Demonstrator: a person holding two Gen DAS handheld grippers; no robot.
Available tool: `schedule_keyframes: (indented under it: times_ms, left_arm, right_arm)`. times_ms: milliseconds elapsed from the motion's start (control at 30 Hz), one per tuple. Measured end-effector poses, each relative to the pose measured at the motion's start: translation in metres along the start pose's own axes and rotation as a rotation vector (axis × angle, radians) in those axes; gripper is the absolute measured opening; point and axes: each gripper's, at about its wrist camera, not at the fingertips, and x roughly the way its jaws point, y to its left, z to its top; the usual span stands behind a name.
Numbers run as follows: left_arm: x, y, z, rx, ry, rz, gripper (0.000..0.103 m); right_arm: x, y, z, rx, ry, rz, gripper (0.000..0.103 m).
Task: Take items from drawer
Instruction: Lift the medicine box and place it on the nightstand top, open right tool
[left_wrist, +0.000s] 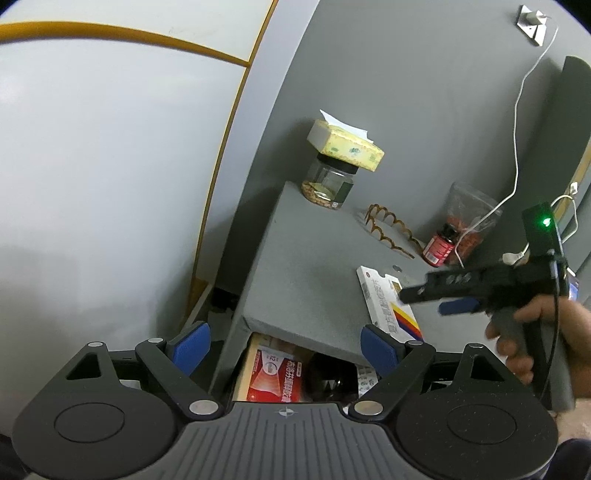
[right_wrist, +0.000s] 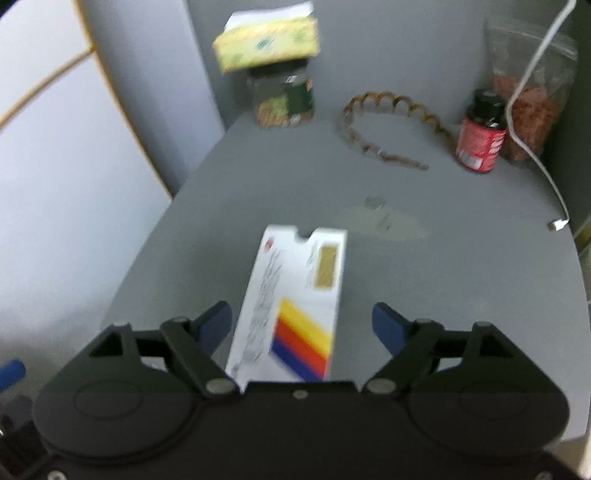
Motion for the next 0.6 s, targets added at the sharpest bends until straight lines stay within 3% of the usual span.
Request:
schedule_keyframes:
  times_ms: [67, 133, 267, 600]
  left_arm:
    - [-0.001, -0.001, 0.000, 0.003, -0.001, -0.001, 0.085]
    - [-0.001, 0.000, 0.000, -0.002, -0.005, 0.001, 0.085]
    - [-0.001, 0.004, 0.002, -0.027, -0.014, 0.013, 0.085]
    - [0.000, 0.005, 0.004, -0.028, -0.031, 0.028, 0.085]
  right_arm:
    - [0.005, 0.011, -0.010, -0.034, 0.021, -0.048, 0.082]
    - [0.013, 0.028, -0.021, -0.084, 0.016, -0.097, 0.075]
    - [0.027, 0.042, -0.017, -0.070, -0.019, -0.095, 0.073]
    - [0.050, 0.079, 0.006, -0.086, 0.000, -0.038, 0.075]
